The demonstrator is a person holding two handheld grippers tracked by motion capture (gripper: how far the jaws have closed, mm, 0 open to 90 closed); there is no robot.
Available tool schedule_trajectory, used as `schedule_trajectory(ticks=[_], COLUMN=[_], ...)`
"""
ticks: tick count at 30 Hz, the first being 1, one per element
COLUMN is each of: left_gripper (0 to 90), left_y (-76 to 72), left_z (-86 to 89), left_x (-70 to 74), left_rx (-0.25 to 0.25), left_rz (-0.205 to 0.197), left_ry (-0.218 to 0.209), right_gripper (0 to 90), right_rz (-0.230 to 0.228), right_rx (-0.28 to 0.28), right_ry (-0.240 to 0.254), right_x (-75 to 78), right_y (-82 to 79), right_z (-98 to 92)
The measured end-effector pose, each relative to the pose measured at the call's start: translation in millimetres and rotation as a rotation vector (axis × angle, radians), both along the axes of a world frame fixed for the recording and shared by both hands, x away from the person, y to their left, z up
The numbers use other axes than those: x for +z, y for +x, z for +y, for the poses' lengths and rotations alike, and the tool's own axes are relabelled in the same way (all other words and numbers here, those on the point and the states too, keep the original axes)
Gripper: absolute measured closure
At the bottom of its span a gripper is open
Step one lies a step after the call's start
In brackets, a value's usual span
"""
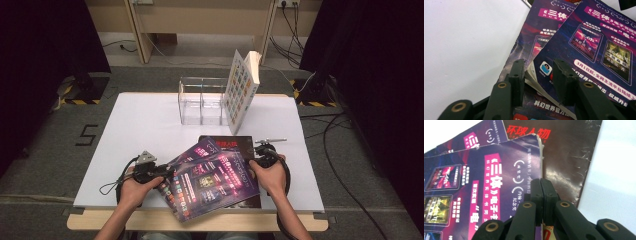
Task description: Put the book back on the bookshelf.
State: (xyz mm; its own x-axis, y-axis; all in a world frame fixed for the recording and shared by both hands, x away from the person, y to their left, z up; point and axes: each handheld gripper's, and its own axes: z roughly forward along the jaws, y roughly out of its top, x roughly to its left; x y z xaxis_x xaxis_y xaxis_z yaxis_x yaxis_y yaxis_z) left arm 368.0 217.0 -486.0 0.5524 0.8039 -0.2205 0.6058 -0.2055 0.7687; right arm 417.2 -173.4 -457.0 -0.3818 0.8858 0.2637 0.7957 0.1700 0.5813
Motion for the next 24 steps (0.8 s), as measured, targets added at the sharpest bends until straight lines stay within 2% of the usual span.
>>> schedule_trajectory(ticks=[3,8,10,19,24], left_gripper=[62.8,63.4,63.4,63.7,63.6], left_y=[-0.1,-0.1,-0.2,-0.4,-0.7], left_z=[0.3,0.7,0.4,0.0,-0.1], left_x=[0.2,-0.2,0.2,0.3,0.3], left_rx=[0.002,0.004,0.002,0.003,0.004], left_rz=[-0.003,-0.004,-0.007,-0.011,-0.012], left_ry=[0.001,-0.001,0.006,0.008,0.008], right_gripper=[85.7,79.1,77.8,81.9,81.9], right_rz=[0.005,0.01,0.034,0.042,0.041], right_rx=[-0.003,0.003,0.005,0.016,0.004], right_ry=[-0.008,0.013,0.022,0.007,0.0], right_x=[-1.6,0.5,0.7,1.0,-0.3], right_y=[0.7,-2.4,-4.4,-21.4,-26.5], right_z=[-0.4,-3.7,-5.5,-17.7,-22.1])
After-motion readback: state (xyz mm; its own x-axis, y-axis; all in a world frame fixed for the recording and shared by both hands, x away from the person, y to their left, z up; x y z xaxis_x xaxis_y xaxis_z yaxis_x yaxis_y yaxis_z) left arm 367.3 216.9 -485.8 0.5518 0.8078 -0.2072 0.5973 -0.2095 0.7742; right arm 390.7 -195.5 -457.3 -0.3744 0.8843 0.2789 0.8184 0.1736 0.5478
